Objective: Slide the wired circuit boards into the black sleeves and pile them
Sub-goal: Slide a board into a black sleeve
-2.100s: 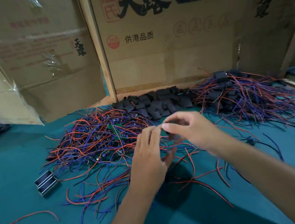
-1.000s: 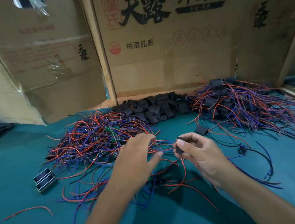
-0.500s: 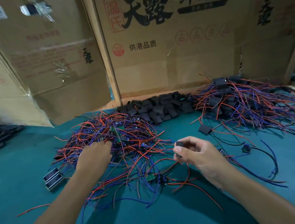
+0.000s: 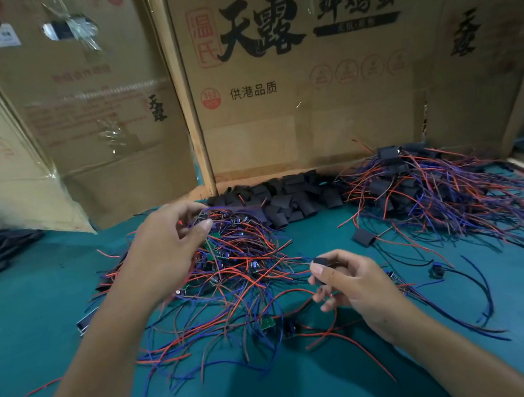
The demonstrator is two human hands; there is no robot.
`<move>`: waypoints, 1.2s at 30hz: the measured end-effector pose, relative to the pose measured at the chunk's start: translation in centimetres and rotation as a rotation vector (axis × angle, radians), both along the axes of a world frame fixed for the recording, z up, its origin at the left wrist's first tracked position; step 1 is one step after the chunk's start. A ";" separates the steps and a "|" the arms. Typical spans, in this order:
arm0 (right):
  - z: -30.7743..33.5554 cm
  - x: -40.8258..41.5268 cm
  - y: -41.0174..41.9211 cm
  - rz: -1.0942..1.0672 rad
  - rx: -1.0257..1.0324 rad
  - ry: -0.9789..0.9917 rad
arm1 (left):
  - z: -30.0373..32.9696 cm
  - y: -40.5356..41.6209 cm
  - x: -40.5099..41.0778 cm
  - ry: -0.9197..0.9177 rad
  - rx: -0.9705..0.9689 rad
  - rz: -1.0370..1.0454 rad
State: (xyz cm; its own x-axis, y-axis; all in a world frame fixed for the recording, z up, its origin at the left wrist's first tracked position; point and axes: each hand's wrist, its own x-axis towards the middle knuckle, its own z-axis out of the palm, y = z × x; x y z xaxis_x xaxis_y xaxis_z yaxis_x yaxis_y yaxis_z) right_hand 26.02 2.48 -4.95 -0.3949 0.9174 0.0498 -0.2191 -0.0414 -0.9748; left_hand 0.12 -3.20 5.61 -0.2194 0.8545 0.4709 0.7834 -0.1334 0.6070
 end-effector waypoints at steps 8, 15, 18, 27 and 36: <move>-0.4 0.0 0.2 -0.028 0.018 -0.027 | -3.4 0.5 5.8 -1.259 0.050 -0.351; -1.4 0.7 1.5 -0.210 0.247 -0.274 | -5.9 0.9 5.0 -1.284 0.136 -0.231; -1.2 1.3 1.6 -0.273 0.424 -0.524 | -6.1 0.9 4.4 -1.398 0.151 -0.246; -0.5 2.2 1.8 -0.322 0.663 -0.741 | -6.7 1.6 3.9 -1.413 0.144 -0.238; 0.4 2.5 1.8 -0.354 0.954 -0.844 | -7.1 1.6 3.9 -1.364 0.135 -0.219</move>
